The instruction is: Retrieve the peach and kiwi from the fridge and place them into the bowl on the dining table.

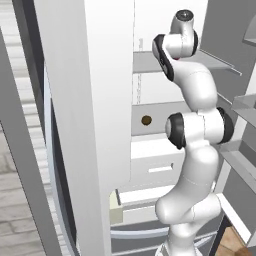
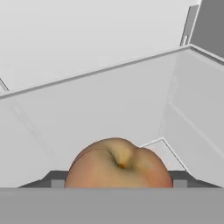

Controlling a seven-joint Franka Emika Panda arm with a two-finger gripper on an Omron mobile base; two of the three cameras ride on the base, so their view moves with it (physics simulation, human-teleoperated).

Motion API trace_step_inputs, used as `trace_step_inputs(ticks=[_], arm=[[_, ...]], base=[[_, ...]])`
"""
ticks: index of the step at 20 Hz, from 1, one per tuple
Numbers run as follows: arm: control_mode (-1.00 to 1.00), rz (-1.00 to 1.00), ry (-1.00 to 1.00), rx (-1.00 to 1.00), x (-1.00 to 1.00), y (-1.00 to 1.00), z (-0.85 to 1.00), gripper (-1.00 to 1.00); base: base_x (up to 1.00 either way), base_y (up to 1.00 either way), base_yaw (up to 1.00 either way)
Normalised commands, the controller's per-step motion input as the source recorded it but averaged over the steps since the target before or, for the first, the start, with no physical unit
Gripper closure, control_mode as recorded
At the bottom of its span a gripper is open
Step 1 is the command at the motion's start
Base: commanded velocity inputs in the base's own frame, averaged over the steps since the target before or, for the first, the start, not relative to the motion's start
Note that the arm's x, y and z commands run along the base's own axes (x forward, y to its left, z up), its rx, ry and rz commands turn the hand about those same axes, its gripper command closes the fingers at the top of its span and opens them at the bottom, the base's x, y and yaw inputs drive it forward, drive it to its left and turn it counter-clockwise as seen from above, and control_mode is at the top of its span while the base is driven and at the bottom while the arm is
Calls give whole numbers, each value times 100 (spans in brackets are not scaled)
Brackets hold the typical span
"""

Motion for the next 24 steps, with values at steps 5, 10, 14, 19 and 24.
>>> trace_step_inputs(ticks=[5, 10, 14, 19, 24], arm=[[-100, 8, 0, 0, -99, 21, -30, 100], [-100, 12, -2, 0, -100, 51, -23, 100], [-100, 15, -14, 0, -100, 66, -34, 100], [-100, 16, -12, 0, -100, 39, -30, 100], [-100, 17, -2, 0, -86, 3, -28, 100]], base=[[0, 0, 0], [0, 0, 0], [0, 0, 0], [0, 0, 0], [0, 0, 0]])
